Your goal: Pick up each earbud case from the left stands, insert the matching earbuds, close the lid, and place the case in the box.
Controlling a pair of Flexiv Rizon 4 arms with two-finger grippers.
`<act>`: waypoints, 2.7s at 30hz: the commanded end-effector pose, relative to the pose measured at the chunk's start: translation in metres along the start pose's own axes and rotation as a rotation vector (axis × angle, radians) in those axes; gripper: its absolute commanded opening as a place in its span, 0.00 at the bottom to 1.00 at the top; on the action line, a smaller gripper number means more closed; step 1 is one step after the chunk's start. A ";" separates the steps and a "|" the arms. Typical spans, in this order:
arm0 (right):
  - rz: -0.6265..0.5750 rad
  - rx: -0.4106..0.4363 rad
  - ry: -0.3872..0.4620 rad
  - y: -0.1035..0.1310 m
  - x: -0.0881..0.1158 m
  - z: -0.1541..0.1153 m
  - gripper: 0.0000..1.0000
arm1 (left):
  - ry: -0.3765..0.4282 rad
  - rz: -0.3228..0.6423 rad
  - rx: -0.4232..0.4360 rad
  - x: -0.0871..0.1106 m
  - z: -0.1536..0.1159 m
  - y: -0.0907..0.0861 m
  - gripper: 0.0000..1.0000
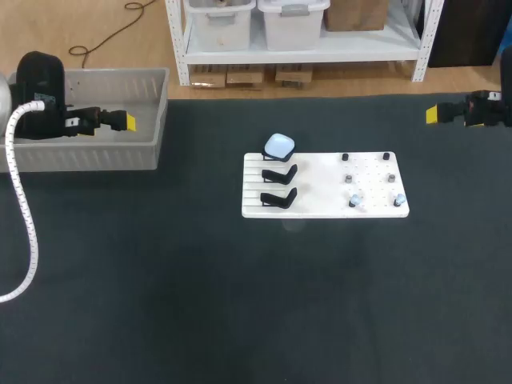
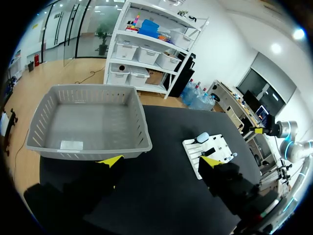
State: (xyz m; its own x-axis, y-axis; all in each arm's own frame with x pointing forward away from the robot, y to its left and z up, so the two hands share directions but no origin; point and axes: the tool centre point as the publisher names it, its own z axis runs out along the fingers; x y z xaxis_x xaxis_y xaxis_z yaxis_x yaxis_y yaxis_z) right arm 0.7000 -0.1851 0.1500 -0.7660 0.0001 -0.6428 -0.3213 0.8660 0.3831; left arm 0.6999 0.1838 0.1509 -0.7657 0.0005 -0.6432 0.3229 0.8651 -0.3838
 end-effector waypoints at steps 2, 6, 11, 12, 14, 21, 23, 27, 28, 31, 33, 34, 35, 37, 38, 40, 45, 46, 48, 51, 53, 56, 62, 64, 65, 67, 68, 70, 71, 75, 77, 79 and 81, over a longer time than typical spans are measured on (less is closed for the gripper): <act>0.000 0.000 0.000 0.000 0.000 0.000 1.00 | -0.035 0.009 0.051 -0.003 -0.003 -0.002 1.00; 0.000 0.000 0.000 0.000 0.000 0.000 1.00 | -0.077 0.058 0.095 -0.017 -0.011 -0.003 1.00; 0.000 0.000 0.000 0.000 0.000 0.000 1.00 | -0.096 0.200 0.124 -0.034 -0.017 -0.004 1.00; 0.000 0.000 0.000 0.000 0.000 0.000 1.00 | -0.094 0.238 0.134 -0.037 -0.018 -0.004 1.00; 0.000 0.000 0.000 0.000 0.000 0.000 1.00 | -0.083 0.309 0.166 -0.041 -0.018 -0.006 1.00; 0.000 0.000 0.000 0.000 0.000 0.000 1.00 | 0.008 0.507 0.326 -0.050 -0.012 -0.016 1.00; 0.000 0.000 0.000 0.000 0.000 0.000 1.00 | 0.031 0.561 0.353 -0.052 -0.006 -0.015 1.00; 0.000 0.000 0.000 0.000 0.000 0.000 1.00 | 0.049 0.667 0.390 -0.054 0.008 -0.017 1.00; 0.000 0.000 0.000 0.000 0.000 0.000 1.00 | 0.050 0.698 0.400 -0.053 0.013 -0.018 1.00; 0.000 0.000 0.000 0.000 0.000 0.000 1.00 | 0.065 0.760 0.428 -0.052 0.025 -0.024 1.00; 0.000 0.000 0.000 0.000 0.000 0.000 1.00 | 0.069 0.794 0.448 -0.052 0.033 -0.028 1.00; 0.000 0.000 0.000 0.000 0.000 0.000 1.00 | 0.071 0.807 0.464 -0.052 0.038 -0.031 1.00; 0.000 0.000 0.000 0.000 0.000 0.000 1.00 | 0.071 0.820 0.475 -0.052 0.042 -0.033 1.00; 0.000 0.000 0.000 0.000 0.000 0.000 1.00 | 0.067 0.853 0.497 -0.052 0.051 -0.037 1.00; 0.000 0.000 0.000 0.000 0.000 0.000 1.00 | 0.061 0.873 0.498 -0.052 0.055 -0.039 1.00; 0.000 0.000 0.000 0.000 0.000 0.000 1.00 | 0.047 0.908 0.519 -0.052 0.063 -0.044 1.00; 0.000 0.000 0.000 0.000 0.000 0.000 1.00 | 0.031 0.988 0.571 -0.051 0.086 -0.054 1.00; 0.000 0.000 0.000 0.000 0.000 0.000 1.00 | 0.027 1.002 0.579 -0.051 0.091 -0.056 1.00; 0.000 0.000 0.000 0.000 0.000 0.000 1.00 | 0.023 1.018 0.603 -0.050 0.099 -0.060 1.00; 0.000 0.000 0.000 0.000 0.000 0.000 1.00 | 0.022 1.027 0.638 -0.049 0.109 -0.065 1.00; 0.000 0.000 0.000 0.000 0.000 0.000 1.00 | 0.030 1.026 0.658 -0.047 0.116 -0.067 1.00; 0.000 0.000 0.000 0.000 0.000 0.000 1.00 | 0.048 1.026 0.688 -0.041 0.127 -0.071 1.00; 0.000 0.000 0.000 0.000 0.000 0.000 1.00 | 0.051 1.060 0.726 -0.029 0.138 -0.079 1.00; 0.000 0.000 0.000 0.000 0.000 0.000 1.00 | 0.053 1.064 0.742 -0.025 0.141 -0.081 1.00; 0.000 0.000 0.000 0.000 0.000 0.000 1.00 | 0.054 1.059 0.745 -0.024 0.143 -0.082 1.00; 0.000 0.000 0.000 0.000 0.000 0.000 1.00 | 0.054 1.050 0.751 -0.020 0.146 -0.083 1.00; 0.000 0.000 0.000 0.000 0.000 0.000 1.00 | 0.053 1.044 0.755 -0.019 0.148 -0.083 1.00; 0.000 0.000 0.000 0.000 0.000 0.000 1.00 | 0.047 1.040 0.757 -0.014 0.151 -0.084 1.00; 0.000 0.000 0.000 0.000 0.000 0.000 1.00 | 0.041 1.042 0.758 -0.012 0.152 -0.085 1.00; 0.000 0.000 0.000 0.000 0.000 0.000 1.00 | 0.033 1.043 0.777 -0.006 0.157 -0.091 1.00; 0.000 0.000 0.000 0.000 0.000 0.000 1.00 | 0.032 1.042 0.787 -0.003 0.160 -0.093 1.00; 0.000 0.000 0.000 0.000 0.000 0.000 1.00 | 0.028 1.038 0.797 0.000 0.163 -0.095 1.00; 0.000 0.000 0.000 0.000 0.000 0.000 1.00 | 0.025 1.030 0.804 0.002 0.167 -0.096 1.00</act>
State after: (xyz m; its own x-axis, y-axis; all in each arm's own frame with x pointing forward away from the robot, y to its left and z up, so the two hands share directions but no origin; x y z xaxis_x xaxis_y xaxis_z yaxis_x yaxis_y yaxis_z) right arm 0.7001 -0.1851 0.1500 -0.7660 0.0002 -0.6428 -0.3213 0.8660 0.3831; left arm 0.7563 0.0198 0.0825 0.0227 0.5034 -0.8638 0.9972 -0.0733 -0.0165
